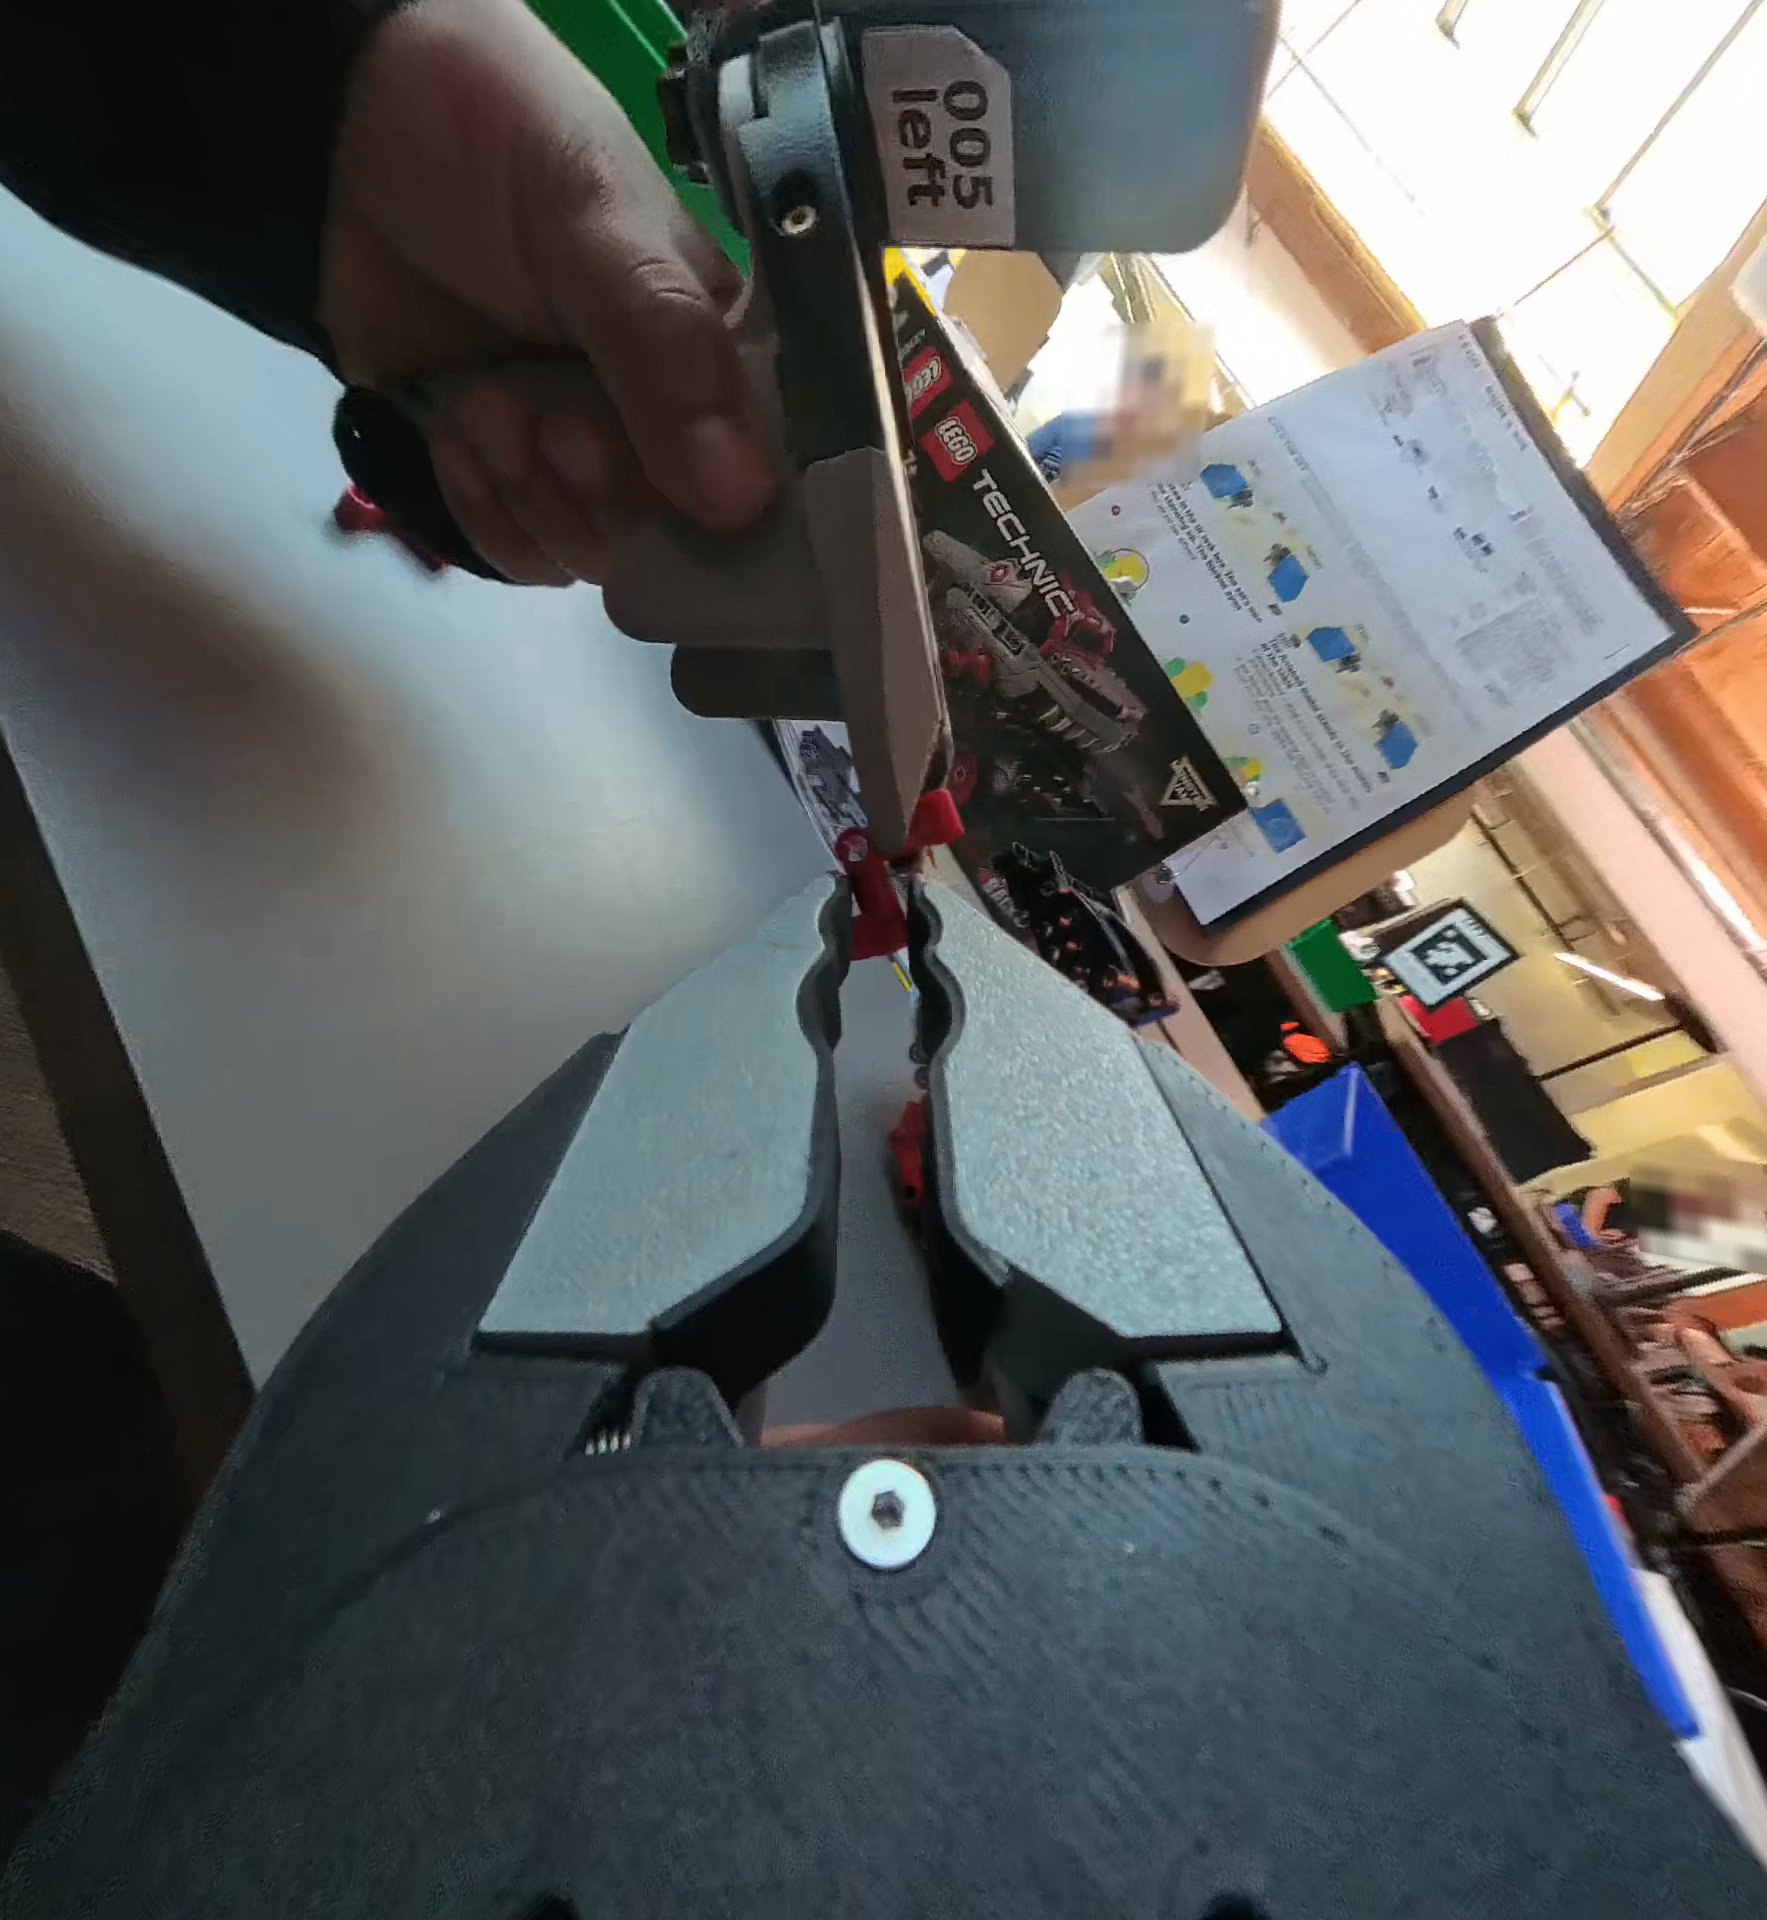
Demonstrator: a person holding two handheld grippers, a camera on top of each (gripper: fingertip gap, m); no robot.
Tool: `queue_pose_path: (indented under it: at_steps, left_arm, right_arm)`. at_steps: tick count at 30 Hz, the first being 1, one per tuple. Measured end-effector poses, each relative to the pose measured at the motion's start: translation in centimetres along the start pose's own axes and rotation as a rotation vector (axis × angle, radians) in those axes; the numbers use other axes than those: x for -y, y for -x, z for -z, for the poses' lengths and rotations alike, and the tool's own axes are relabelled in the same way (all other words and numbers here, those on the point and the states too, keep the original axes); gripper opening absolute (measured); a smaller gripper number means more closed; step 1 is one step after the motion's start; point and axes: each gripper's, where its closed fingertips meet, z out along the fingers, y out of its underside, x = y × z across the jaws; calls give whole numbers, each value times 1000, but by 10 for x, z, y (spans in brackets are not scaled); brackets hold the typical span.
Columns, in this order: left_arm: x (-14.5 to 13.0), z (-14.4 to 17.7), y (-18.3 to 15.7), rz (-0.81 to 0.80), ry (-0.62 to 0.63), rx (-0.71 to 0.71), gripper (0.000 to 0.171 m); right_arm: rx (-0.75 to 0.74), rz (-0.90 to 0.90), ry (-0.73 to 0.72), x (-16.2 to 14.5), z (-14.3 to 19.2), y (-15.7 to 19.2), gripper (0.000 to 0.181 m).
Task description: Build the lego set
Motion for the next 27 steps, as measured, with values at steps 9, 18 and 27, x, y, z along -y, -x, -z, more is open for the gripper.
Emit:
queue_pose_path:
  at_steps: [9, 18, 27]
  left_arm:
    - [11, 8, -51, -676, -52, -139, 4]
    - [-10, -2, -67, -1410, 142, -26, 4]
    - [-13, -11, -83, -1791, 277, 97, 4]
  right_arm:
    - [663, -947, -333, 33, 38, -4, 27]
    - [1032, -1485, -274, 38, 50, 9, 30]
    - [1212, -1630, -287, 48, 57, 11, 8]
